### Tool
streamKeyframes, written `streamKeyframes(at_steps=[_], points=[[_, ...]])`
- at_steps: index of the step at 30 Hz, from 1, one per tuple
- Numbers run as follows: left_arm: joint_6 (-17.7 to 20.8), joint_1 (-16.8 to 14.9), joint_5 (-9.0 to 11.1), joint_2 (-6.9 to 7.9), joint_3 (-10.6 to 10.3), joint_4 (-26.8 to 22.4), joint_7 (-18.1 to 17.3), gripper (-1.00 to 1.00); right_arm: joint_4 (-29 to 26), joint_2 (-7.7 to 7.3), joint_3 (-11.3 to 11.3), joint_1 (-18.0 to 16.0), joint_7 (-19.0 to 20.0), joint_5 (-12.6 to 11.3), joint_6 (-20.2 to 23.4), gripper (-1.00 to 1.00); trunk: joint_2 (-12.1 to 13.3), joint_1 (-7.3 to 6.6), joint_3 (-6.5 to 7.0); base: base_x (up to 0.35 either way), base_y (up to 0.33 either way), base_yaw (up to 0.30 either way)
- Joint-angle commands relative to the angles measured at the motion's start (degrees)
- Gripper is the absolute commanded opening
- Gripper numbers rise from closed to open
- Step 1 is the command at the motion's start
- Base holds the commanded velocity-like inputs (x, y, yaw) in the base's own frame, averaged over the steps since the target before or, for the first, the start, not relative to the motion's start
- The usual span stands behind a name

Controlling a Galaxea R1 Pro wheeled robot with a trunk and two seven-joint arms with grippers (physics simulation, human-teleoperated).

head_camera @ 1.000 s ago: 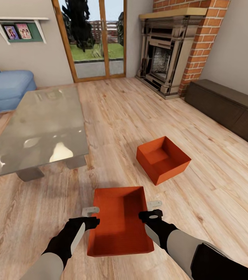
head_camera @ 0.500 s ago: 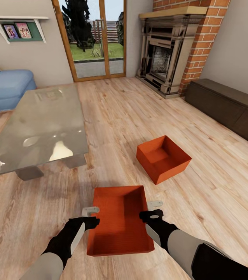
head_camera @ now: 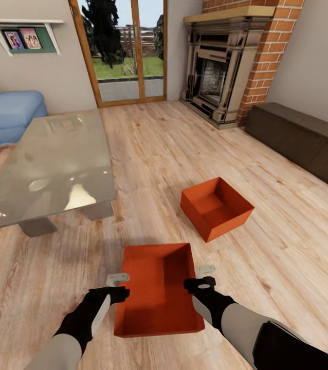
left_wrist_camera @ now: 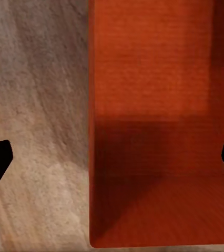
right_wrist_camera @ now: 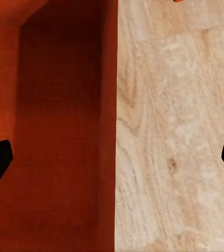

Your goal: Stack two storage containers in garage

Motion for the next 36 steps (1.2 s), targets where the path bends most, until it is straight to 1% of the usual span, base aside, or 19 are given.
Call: streamKeyframes(at_steps=[1,2,5,12,16,23,26,29,30,31,36], points=[[0.3,0.0,0.3,0.05,0.2,-0.1,0.2,1.0,-0.1,-0.01,0.5,0.0,-0.3,-0.4,0.2,1.0,-0.4,0.22,-0.22,0.0,0.0,0.0],[0.3,0.0,0.2,0.29,0.2,-0.1,0.2,1.0,-0.1,-0.01,0.5,0.0,-0.3,-0.4,0.2,1.0,-0.8,0.44,-0.4,0.0,0.0,0.0],[0.3,0.0,0.2,0.74,0.1,-0.1,0.1,1.0,-0.1,0.09,0.5,0.0,-0.2,-0.5,0.2,1.0,-0.8,0.44,-0.4,0.0,0.0,0.0],[0.3,0.0,0.2,0.79,0.1,-0.1,0.2,1.0,0.6,0.21,0.5,0.0,-0.1,-0.7,1.2,1.0,-0.8,0.44,-0.4,0.0,0.0,0.0],[0.3,0.0,0.3,0.74,0.1,-0.2,0.2,1.0,0.7,0.17,0.5,0.0,0.0,-0.7,4.3,1.0,-0.8,0.44,-0.4,0.0,0.0,0.0],[0.3,0.0,0.6,0.65,0.0,-0.1,0.1,1.0,0.7,0.01,0.4,0.0,0.0,-0.7,5.5,1.0,-0.8,0.44,-0.4,0.0,0.0,0.0],[0.3,0.0,0.6,0.62,0.0,-0.1,0.2,1.0,0.7,-0.03,0.3,0.0,-0.1,-0.7,8.1,1.0,-0.8,0.44,-0.4,0.0,0.0,0.0],[0.3,0.0,0.6,0.62,0.0,-0.1,0.1,1.0,0.7,-0.07,0.3,0.0,-0.1,-1.2,8.6,1.0,-0.8,0.44,-0.4,0.0,0.0,0.0],[0.3,0.0,0.6,0.61,0.0,-0.1,0.1,1.0,0.7,-0.08,0.3,0.0,-0.1,-1.7,8.6,1.0,-1.2,0.66,-0.58,0.0,0.0,0.0],[0.3,0.0,0.6,0.61,0.0,-0.1,0.2,1.0,0.7,-0.09,0.3,0.0,0.0,-2.7,8.7,1.0,-1.6,0.88,-0.76,0.0,0.0,0.0],[0.3,0.0,0.6,0.61,0.0,0.0,0.2,1.0,0.7,-0.09,0.4,0.0,0.0,-3.1,8.6,1.0,-3.6,1.97,-1.66,0.0,0.0,0.0]])
